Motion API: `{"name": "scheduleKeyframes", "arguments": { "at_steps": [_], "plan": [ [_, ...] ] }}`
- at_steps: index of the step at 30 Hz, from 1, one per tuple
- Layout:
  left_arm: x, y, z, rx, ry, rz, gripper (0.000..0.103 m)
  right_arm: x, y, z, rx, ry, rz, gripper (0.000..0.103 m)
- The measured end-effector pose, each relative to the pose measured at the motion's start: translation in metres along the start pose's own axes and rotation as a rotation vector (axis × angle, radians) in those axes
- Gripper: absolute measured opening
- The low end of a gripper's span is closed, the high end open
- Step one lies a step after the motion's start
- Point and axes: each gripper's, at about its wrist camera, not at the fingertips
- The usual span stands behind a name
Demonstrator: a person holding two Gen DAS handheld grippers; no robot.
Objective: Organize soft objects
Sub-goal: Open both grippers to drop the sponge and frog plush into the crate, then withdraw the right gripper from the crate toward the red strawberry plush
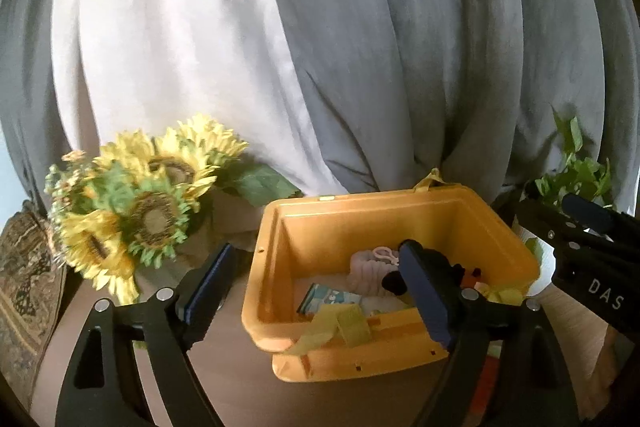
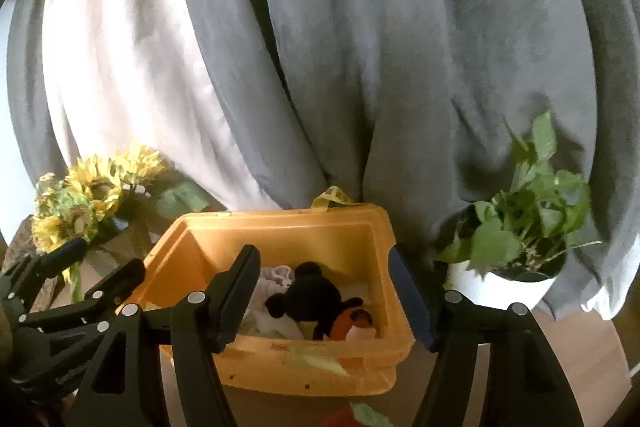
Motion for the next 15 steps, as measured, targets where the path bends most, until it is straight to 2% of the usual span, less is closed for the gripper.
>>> {"name": "scheduleKeyframes", "arguments": {
  "at_steps": [8, 15],
  "plan": [
    [-0.004, 0.029, -0.007, 0.009, 0.017, 0.018, 0.086, -0.006, 0.030, -0.006, -0.017, -0.008, -0.002, 0.068],
    [-0.011, 0.047, -0.021, 0.025, 0.023, 0.039, 0.089, -0.012, 0.046, -0.021, 0.002, -0.008, -0.005, 0.068]
  ]
}}
Point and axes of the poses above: each gripper's, at about its wrist camera, not at the fingertips, and y roughly against the way its jaws point, x to its left, z to its top, and after that the axes turned 9 degrees about -y, right-handed
